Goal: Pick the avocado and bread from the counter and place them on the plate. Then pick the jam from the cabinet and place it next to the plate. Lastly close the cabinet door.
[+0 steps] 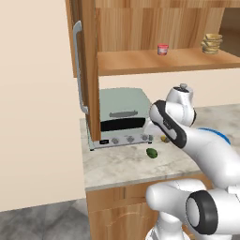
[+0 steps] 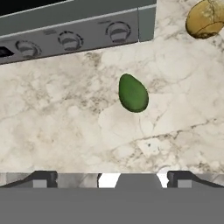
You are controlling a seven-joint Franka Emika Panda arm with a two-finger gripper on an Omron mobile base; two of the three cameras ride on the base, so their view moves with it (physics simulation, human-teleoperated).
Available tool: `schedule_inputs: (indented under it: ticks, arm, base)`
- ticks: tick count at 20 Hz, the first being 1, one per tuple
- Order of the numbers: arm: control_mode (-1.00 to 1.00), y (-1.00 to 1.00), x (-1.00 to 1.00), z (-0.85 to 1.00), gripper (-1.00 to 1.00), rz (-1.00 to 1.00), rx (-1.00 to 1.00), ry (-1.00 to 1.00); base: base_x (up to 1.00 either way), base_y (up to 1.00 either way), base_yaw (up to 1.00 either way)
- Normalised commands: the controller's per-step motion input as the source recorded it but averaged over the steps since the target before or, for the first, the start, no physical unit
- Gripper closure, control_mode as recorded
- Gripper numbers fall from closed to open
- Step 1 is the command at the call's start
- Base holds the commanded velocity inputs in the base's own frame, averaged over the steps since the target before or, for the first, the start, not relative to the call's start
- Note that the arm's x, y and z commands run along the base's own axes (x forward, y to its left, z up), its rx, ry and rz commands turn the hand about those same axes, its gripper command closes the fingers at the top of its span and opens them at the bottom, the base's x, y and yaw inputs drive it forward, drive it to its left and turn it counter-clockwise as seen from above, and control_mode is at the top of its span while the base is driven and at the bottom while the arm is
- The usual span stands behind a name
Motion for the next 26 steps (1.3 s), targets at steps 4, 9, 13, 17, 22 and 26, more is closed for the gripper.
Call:
schedule_inputs:
  ticks: [4, 9, 13, 17, 22, 26]
  arm:
    - [-1.0, 0.0, 0.03, -0.31, -1.0, 0.11, -0.12, 0.01]
    - [-1.0, -0.01, 0.08, -0.31, -1.0, 0.13, -0.01, 0.0]
    - [-1.0, 0.0, 0.11, -0.28, -1.0, 0.15, 0.0, -0.02]
    - [-1.0, -0.01, 0.12, -0.24, -1.0, 0.16, -0.02, -0.05]
    - [-1.0, -0.01, 0.15, -0.18, -1.0, 0.18, -0.02, -0.09]
    - [-1.0, 0.0, 0.16, -0.17, -1.0, 0.18, -0.01, -0.04]
  base:
    - [0.0, 0.0, 0.0]
    - [0.0, 0.0, 0.0]
    - [0.0, 0.0, 0.0]
    - [0.0, 0.0, 0.0]
    - [0.0, 0.0, 0.0]
    - [0.0, 0.0, 0.0]
